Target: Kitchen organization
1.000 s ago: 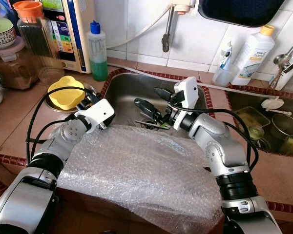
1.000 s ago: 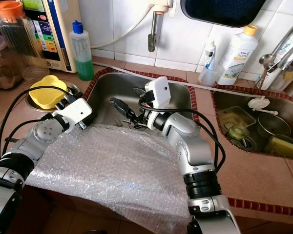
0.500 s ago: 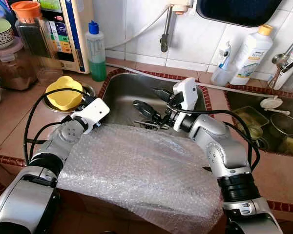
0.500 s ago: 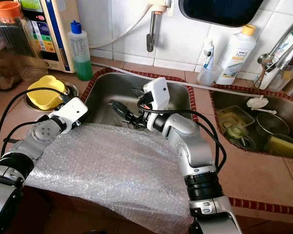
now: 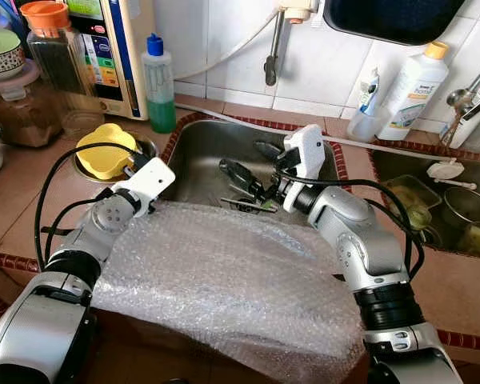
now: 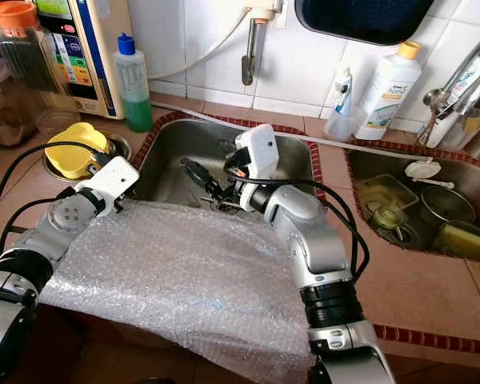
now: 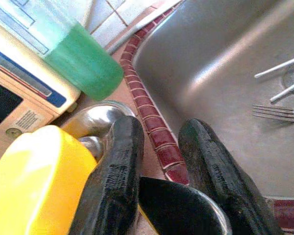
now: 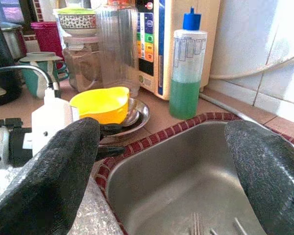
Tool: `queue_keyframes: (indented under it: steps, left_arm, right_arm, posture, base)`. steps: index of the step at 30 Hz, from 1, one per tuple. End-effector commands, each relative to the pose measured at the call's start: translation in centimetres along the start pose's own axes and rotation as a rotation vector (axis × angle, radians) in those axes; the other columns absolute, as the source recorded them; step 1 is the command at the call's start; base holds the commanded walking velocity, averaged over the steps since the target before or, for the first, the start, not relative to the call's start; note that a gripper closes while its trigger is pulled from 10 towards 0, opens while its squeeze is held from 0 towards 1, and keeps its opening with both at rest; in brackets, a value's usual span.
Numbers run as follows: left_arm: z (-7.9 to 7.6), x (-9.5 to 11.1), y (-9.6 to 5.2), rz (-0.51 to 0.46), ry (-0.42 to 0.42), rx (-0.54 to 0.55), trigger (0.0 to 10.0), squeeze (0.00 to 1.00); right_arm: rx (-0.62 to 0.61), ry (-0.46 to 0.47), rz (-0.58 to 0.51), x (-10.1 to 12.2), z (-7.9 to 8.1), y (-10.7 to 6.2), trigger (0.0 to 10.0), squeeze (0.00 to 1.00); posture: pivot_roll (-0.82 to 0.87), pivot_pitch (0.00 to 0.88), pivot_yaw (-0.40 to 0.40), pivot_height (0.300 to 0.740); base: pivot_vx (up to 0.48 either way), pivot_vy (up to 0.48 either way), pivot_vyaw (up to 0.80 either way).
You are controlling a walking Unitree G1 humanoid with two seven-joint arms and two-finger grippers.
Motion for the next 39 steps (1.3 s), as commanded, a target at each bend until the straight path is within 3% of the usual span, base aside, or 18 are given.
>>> queue_keyframes:
  steps: [1,15,35,39]
  left_arm:
    - [0.4,0.6,0.2,-0.02,0.007,0.02,0.0,0.0]
    - [1.8,2.4,0.4,-0.087,0.024,0.113,0.0,0.0]
    - [2.2,3.5,0.2,-0.115,0.039,0.154,0.0,0.0]
    - [2.7,4.7,-0.5,-0.176,0.093,0.202,0.0,0.0]
  right_arm:
    - [-0.037,-0.025,-0.006,0.3,-0.7,-0.1,10.0,0.0]
    - [-0.042,-0.027,-0.014,0.5,-0.8,0.1,10.0,0.0]
    - [-0.043,-0.023,-0.013,0.4,-1.0,0.1,10.0,0.0]
    - [-0.04,-0.022,-0.013,0.4,-1.0,0.1,10.0,0.0]
  posture:
    - [0.08,0.034,-0.091,0.74]
    - [0.08,0.039,-0.092,0.74]
    - [0.08,0.042,-0.093,0.74]
    - [0.08,0.043,-0.094,0.74]
  base:
    - [0.0,0.0,0.0]
    - [0.0,0.0,0.0]
    - [0.0,0.0,0.0]
    - [0.0,0.0,0.0]
Point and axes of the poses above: a point about 5 cm out from each wrist's last joint towards the gripper, its own y axis pointing out of the wrist towards the gripper, its own x axis along the axis of the wrist's last joint, z = x × y, the point moved 2 cm from there along y, pointing out of the wrist towards the gripper, and after that the axes turned 7 degrees about -y, right-handed, at the moved point
